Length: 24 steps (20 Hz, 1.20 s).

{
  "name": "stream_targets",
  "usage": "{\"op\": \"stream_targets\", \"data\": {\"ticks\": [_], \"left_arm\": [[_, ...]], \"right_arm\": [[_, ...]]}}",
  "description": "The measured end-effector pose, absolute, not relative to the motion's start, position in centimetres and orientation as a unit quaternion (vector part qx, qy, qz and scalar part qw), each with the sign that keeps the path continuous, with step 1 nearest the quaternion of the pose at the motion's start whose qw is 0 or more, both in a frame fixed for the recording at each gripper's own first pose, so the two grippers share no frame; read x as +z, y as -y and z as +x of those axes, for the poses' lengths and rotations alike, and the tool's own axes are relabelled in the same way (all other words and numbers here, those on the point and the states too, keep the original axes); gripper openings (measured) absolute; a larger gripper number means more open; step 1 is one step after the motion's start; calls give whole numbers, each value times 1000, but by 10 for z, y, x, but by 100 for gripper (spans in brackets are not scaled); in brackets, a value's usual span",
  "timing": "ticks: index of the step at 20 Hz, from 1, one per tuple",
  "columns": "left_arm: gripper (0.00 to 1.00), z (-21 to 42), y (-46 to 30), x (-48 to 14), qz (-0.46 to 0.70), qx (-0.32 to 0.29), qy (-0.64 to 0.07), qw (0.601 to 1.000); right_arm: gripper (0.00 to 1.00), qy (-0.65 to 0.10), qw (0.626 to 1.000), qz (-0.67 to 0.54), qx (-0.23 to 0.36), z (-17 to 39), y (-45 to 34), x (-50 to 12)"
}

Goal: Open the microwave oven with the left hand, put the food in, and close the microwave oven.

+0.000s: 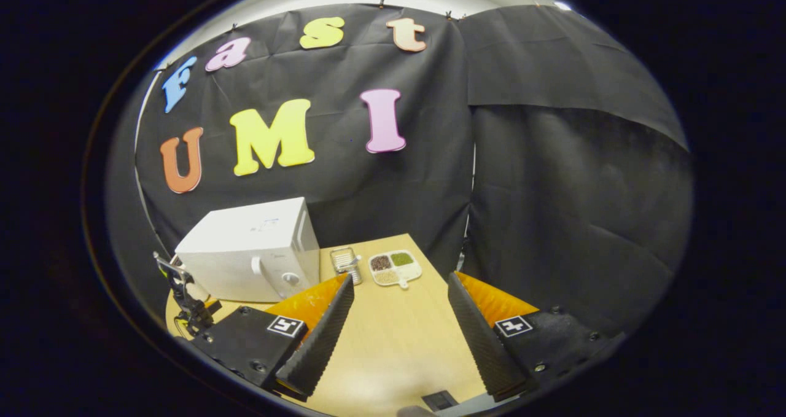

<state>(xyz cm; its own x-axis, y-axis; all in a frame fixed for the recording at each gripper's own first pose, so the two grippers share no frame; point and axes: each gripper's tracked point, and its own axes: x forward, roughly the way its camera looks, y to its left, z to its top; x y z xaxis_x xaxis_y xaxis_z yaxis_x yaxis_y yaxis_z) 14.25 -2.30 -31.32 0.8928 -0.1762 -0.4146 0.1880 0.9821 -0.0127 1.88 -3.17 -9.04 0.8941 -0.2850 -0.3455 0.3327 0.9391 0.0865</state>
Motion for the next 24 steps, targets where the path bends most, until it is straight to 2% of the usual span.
{"op": "stream_targets", "data": {"ticks": [3,6,12,15,19,24], "left_arm": [[96,107,9,-308,-17,-80,-227,970],[96,79,-2,-265,-41,-68,-206,975],[95,47,-47,-120,-38,-42,-82,995],[95,35,-68,-61,-39,-29,-44,998],[94,19,-78,-16,-62,-24,-15,998],[93,9,-85,10,-55,-22,10,998]], "right_arm": [[98,-170,974,56,-140,19,14,-96],[98,-171,978,50,-110,29,-14,-97],[98,-122,991,27,-46,46,-76,-64],[98,-92,995,21,-21,49,-103,-42],[98,-57,998,24,-1,45,-123,-16],[98,-38,999,20,8,40,-132,-4]]}}
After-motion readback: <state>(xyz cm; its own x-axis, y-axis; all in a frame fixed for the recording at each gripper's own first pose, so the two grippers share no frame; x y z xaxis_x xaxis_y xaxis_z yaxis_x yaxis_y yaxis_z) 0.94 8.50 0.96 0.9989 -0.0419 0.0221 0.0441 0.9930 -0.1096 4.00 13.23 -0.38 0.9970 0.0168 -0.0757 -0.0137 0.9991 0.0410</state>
